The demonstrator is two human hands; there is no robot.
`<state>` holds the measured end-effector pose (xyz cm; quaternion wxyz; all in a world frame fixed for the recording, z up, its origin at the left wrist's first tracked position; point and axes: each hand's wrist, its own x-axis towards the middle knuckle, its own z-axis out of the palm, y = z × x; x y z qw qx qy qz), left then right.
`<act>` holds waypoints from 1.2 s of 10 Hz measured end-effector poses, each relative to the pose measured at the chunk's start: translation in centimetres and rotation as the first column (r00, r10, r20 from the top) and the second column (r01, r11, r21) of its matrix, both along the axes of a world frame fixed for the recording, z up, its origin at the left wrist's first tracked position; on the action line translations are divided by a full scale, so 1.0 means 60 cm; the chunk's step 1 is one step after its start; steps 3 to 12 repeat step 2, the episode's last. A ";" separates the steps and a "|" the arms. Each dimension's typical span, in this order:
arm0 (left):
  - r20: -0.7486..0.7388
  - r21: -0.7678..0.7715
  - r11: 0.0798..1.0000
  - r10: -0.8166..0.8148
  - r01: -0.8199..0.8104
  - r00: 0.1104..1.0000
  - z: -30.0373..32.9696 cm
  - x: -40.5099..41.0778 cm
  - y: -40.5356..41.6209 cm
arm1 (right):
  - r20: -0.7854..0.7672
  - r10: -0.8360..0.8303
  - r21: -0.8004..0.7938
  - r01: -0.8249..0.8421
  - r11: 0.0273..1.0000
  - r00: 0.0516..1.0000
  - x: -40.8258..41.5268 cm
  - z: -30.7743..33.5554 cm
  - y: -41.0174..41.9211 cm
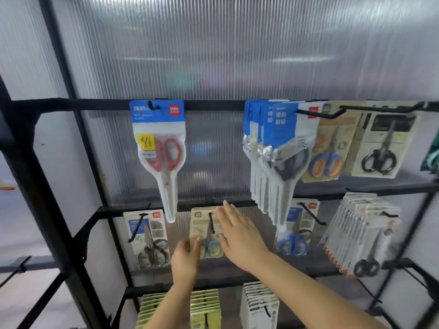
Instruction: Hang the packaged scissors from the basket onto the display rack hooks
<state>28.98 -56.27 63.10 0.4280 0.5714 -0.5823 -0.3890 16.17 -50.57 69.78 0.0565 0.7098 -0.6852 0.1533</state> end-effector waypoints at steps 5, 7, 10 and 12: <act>0.068 -0.100 0.994 0.044 -0.037 0.997 0.058 0.006 0.052 | 0.039 -0.056 0.008 0.056 0.998 0.998 -0.010 0.022 0.053; 0.068 -0.100 0.994 0.044 -0.037 0.997 0.058 0.006 0.052 | 0.039 -0.056 0.008 0.056 0.998 0.998 -0.010 0.022 0.053; 0.068 -0.100 0.994 0.044 -0.037 0.997 0.058 0.006 0.052 | 0.039 -0.056 0.008 0.056 0.998 0.998 -0.010 0.022 0.053; 0.068 -0.100 0.994 0.044 -0.037 0.997 0.058 0.006 0.052 | 0.039 -0.056 0.008 0.056 0.998 0.998 -0.010 0.022 0.053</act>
